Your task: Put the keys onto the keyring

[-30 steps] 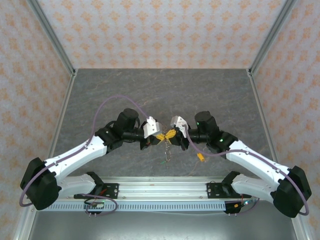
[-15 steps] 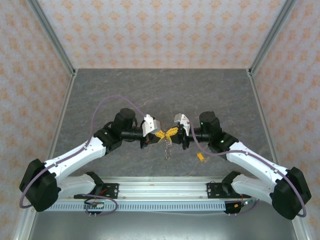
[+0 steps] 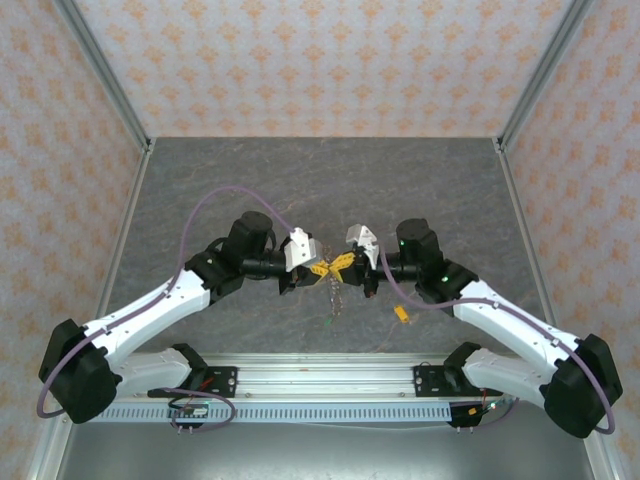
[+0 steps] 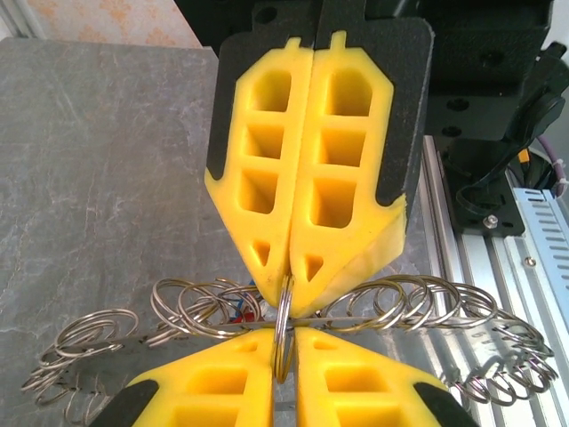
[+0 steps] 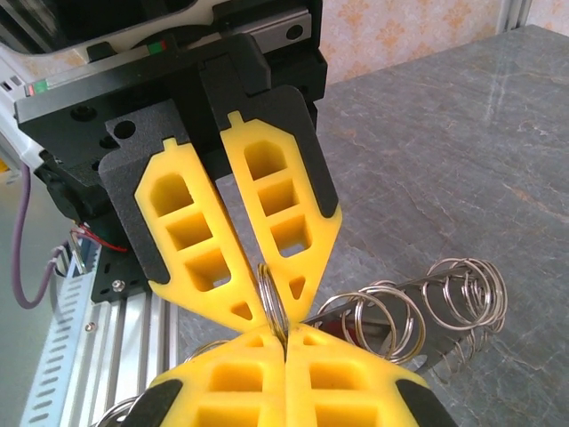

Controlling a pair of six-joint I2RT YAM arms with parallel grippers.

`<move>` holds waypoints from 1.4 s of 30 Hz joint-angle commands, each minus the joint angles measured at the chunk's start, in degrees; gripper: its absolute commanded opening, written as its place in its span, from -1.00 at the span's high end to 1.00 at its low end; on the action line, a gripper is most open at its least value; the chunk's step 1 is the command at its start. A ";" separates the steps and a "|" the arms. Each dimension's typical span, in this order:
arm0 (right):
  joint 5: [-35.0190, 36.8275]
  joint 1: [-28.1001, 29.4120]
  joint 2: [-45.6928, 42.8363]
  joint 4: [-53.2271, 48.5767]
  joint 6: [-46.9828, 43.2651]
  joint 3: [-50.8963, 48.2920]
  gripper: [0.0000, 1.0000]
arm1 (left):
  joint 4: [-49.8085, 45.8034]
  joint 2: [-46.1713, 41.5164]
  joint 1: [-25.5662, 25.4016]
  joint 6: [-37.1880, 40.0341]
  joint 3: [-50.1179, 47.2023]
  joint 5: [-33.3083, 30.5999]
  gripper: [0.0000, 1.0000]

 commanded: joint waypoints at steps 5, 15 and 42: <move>4.14 2.65 1.36 -6.82 -5.62 5.44 1.00 | -4.97 1.82 -1.21 2.62 2.87 -3.74 0.76; 7.92 4.34 3.50 -15.00 -8.30 10.40 1.00 | -5.45 1.81 -1.57 2.96 3.22 -5.12 0.76; -2.72 -1.72 0.10 8.40 5.05 -4.16 0.75 | 13.11 -3.10 0.87 -7.86 -3.77 6.14 1.00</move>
